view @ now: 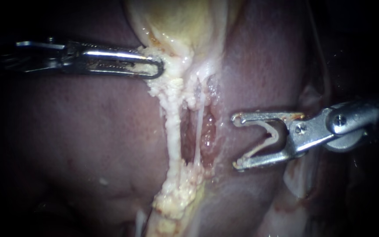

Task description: Clipping first clip left tube

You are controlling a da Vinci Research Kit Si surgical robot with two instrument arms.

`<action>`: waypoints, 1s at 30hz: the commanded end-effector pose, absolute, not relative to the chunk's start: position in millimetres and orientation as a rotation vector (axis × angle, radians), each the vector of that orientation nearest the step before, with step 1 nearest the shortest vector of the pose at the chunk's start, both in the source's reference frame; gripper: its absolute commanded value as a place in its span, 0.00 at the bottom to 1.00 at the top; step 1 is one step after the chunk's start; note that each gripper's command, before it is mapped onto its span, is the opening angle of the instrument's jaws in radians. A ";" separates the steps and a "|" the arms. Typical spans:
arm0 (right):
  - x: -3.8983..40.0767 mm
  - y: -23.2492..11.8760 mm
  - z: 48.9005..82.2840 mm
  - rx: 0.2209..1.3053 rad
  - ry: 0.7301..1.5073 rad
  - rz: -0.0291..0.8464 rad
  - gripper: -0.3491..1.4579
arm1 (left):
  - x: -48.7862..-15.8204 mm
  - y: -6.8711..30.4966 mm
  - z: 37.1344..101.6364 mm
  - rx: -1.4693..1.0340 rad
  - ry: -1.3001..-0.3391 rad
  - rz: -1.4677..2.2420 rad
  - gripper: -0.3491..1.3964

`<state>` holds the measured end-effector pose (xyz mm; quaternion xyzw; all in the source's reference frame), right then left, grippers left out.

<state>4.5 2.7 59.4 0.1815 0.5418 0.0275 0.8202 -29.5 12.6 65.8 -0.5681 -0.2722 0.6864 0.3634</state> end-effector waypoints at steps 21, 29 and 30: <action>5.8 2.5 59.4 0.383 1.149 0.061 0.47 | -22.9 15.5 57.8 -1.518 -0.676 1.706 0.00; 10.0 1.1 61.6 0.395 1.141 0.087 0.47 | -23.1 15.4 57.9 -1.518 -0.673 1.707 0.00; 10.5 0.9 61.9 0.406 1.142 0.087 0.47 | -23.1 15.4 57.9 -1.517 -0.673 1.707 0.00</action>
